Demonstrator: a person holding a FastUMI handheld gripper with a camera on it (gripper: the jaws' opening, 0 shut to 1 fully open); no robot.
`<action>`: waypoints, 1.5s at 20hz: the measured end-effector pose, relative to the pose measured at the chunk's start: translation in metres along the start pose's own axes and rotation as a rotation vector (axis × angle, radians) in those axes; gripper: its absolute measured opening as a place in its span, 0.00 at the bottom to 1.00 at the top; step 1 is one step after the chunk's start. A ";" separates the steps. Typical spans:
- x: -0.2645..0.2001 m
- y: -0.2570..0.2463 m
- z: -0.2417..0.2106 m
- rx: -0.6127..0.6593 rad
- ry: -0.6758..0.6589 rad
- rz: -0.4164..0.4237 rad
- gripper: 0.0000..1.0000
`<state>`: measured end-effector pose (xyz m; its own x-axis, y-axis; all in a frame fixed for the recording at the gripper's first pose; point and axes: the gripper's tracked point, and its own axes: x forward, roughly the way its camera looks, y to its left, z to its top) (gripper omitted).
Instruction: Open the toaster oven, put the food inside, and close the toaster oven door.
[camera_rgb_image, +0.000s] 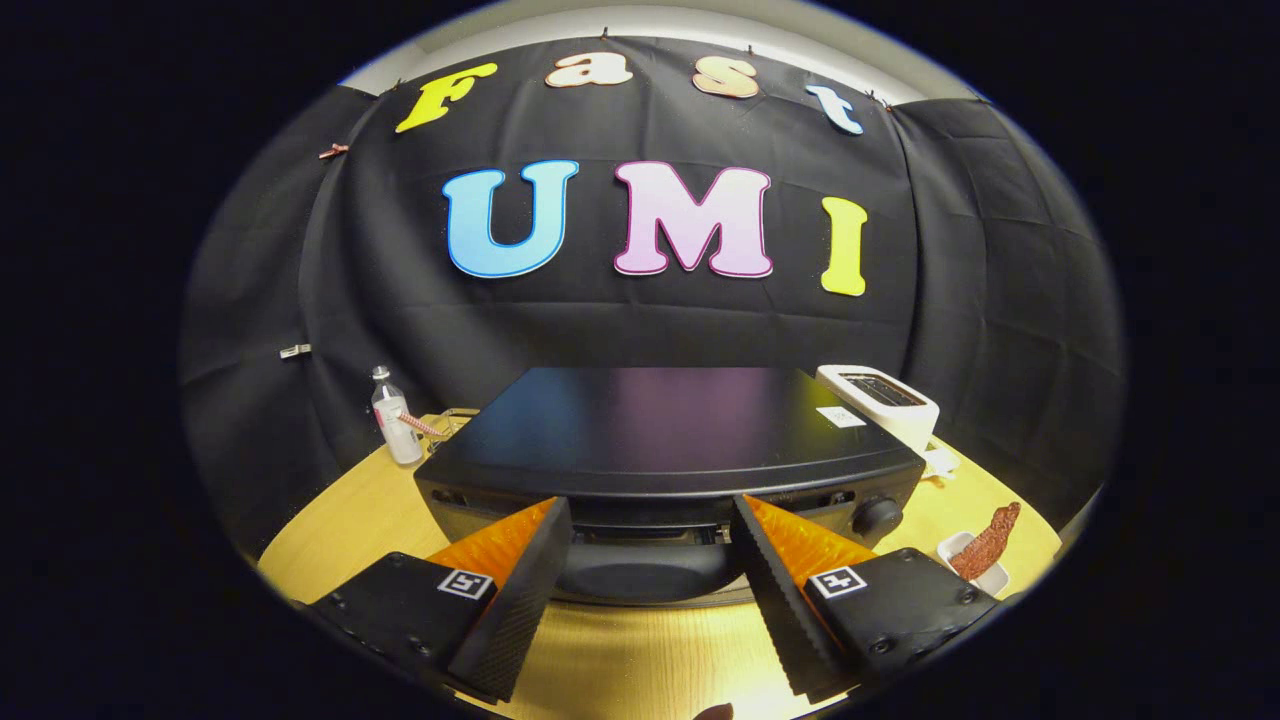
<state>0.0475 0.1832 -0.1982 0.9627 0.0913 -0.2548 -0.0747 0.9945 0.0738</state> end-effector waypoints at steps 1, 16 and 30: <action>-0.005 0.000 -0.003 0.005 0.001 0.000 0.98; -0.067 -0.004 -0.079 -0.002 0.144 0.030 0.99; -0.082 -0.007 -0.168 -0.049 0.421 0.056 0.98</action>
<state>-0.0750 0.1770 -0.3393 0.7671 0.1485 -0.6242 -0.1461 0.9877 0.0555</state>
